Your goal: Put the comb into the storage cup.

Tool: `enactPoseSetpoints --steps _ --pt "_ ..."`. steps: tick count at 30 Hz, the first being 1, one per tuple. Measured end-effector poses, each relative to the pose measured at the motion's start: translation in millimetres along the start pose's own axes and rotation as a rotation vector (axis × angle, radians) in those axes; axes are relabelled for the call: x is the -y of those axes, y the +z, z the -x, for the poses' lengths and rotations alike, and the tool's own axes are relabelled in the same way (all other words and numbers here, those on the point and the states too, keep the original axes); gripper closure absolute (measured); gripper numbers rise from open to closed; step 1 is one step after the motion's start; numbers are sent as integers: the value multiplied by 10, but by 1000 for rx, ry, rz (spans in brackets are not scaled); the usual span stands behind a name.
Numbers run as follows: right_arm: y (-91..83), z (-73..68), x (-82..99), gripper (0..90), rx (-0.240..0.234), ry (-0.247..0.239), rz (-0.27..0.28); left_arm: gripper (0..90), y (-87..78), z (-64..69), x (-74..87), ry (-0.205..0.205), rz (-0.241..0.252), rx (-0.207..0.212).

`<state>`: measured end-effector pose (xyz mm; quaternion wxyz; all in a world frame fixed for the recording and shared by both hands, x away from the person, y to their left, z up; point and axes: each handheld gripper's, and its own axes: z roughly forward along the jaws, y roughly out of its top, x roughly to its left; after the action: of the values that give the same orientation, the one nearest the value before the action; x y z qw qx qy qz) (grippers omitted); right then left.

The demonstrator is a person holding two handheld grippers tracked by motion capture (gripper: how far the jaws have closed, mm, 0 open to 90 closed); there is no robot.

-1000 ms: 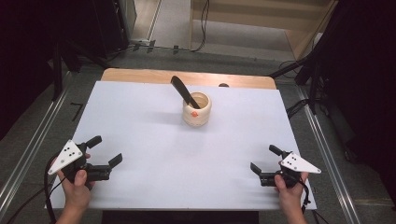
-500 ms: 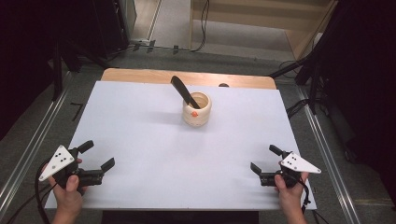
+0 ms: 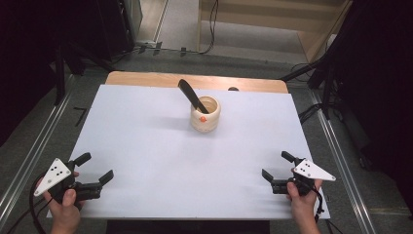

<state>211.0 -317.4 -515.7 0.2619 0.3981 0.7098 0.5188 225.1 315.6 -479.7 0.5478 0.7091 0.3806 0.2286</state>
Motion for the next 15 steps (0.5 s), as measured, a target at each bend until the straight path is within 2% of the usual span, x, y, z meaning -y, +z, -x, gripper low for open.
enactPoseSetpoints --steps 2,5,8,10,15 --pt "-4 4 2 0 -3 6 2 0 -37 -12 9 -8 11 3" --pt "3 6 0 0 -2 6 -4 0 -71 -37 35 10 3 -5" --pt "14 -6 -3 0 2 4 -9 0 -84 -78 49 -24 21 4" --pt "16 -6 -3 0 3 -1 -11 0 -87 -93 55 -30 25 0" --pt "10 -4 -2 0 0 8 -8 0 -68 -71 62 -17 14 -5"
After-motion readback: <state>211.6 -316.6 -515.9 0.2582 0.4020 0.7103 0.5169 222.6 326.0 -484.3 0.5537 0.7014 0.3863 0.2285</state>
